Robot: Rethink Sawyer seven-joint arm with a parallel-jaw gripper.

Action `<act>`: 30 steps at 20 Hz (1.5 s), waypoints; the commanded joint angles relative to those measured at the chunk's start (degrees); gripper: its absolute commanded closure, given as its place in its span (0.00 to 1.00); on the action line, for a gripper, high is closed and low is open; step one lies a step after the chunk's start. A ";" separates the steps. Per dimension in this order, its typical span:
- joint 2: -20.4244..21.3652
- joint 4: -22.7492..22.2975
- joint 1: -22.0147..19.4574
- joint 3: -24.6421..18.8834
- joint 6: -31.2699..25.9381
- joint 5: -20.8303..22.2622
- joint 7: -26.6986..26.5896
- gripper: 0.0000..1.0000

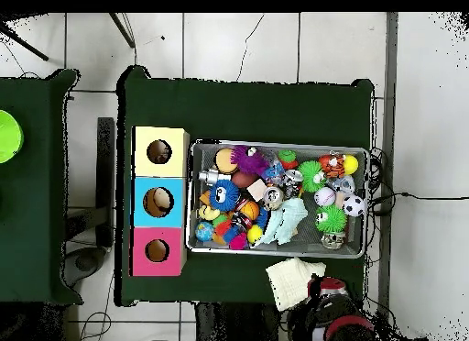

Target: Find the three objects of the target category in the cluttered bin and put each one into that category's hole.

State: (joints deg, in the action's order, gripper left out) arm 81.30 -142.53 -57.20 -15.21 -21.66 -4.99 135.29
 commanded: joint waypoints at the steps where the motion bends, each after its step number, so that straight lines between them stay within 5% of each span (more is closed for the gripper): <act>1: -1.16 9.34 5.30 2.55 -18.16 16.18 4.42 1.00; 15: -6.48 8.68 8.97 8.87 -9.90 18.95 7.62 1.00; 21: -27.62 15.44 14.64 16.82 7.45 23.62 14.77 1.00; 30: -47.73 21.94 12.84 18.04 23.86 17.63 8.38 1.00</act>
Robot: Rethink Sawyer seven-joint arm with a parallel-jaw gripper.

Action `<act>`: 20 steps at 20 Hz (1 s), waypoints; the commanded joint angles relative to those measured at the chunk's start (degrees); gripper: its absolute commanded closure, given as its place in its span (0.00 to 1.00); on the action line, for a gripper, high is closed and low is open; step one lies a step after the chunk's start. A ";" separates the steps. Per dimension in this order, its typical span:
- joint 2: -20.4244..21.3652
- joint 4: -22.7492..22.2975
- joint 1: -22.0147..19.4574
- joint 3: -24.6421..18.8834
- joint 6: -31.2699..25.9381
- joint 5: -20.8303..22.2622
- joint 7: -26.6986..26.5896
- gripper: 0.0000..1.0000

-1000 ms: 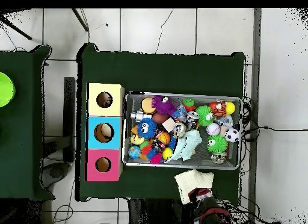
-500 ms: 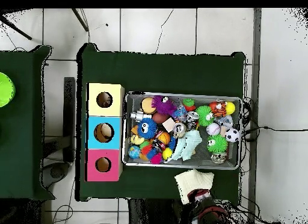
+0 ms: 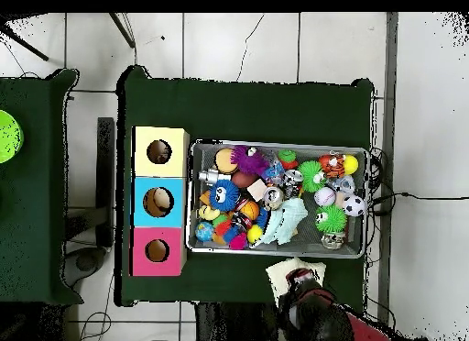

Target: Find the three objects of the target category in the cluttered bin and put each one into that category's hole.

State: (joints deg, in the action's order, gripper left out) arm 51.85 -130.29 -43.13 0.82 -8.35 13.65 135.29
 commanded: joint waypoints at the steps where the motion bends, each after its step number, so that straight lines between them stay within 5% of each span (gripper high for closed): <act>1: -19.33 10.18 -1.47 1.79 11.48 -1.25 8.03 1.00; 20: -33.34 15.63 2.75 2.33 25.77 -8.88 11.26 1.00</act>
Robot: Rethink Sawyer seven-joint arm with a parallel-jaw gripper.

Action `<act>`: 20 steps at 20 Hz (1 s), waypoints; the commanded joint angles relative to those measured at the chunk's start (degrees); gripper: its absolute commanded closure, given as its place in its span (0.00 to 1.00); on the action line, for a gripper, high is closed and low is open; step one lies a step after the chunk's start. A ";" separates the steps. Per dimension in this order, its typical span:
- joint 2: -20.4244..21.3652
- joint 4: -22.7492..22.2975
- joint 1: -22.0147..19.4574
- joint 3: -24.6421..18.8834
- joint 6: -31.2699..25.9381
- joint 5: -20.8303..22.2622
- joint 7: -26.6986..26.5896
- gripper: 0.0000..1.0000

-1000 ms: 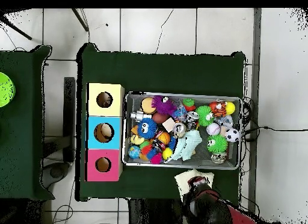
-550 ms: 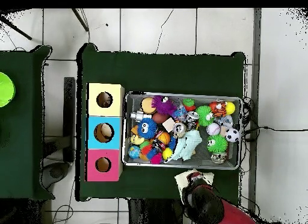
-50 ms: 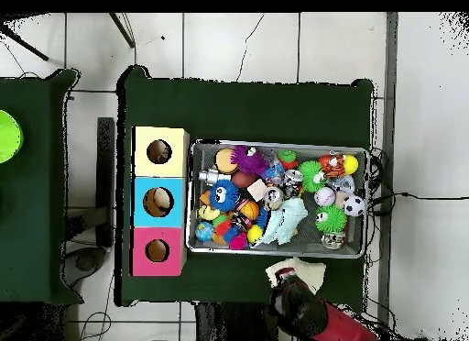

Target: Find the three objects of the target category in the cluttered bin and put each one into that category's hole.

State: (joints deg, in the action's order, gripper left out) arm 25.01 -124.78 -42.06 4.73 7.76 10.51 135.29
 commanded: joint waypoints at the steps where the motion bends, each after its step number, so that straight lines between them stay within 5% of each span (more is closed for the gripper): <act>1: -6.68 9.98 1.81 -1.62 10.07 -6.19 11.33 1.00; 14: -5.32 4.83 6.67 0.17 11.99 -15.06 13.88 1.00; 17: -0.23 2.00 5.41 0.27 7.87 -13.70 11.81 1.00; 20: 10.02 -0.94 5.58 2.30 -4.15 -13.73 7.49 1.00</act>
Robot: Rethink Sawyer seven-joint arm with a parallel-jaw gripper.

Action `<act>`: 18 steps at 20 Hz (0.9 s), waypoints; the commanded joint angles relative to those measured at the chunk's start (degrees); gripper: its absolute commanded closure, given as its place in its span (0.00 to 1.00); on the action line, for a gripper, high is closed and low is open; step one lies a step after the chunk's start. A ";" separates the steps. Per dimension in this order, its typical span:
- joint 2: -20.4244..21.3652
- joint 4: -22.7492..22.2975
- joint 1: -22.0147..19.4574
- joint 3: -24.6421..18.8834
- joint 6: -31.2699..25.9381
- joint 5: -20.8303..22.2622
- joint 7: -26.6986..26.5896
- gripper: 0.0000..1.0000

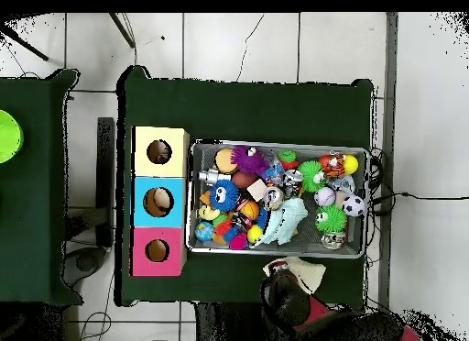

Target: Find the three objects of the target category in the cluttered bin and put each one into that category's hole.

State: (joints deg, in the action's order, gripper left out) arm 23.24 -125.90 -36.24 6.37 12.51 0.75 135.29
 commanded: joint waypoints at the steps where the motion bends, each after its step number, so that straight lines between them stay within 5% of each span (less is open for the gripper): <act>1: 13.96 0.08 0.43 1.62 -11.79 -4.23 6.49 1.00; 9: 21.88 0.10 1.45 3.27 -22.83 -3.32 5.13 1.00; 18: 18.40 3.09 2.98 2.32 -20.07 -4.25 8.01 1.00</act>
State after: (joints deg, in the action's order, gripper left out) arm 42.76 -127.44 -34.85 10.62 -6.22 0.09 135.29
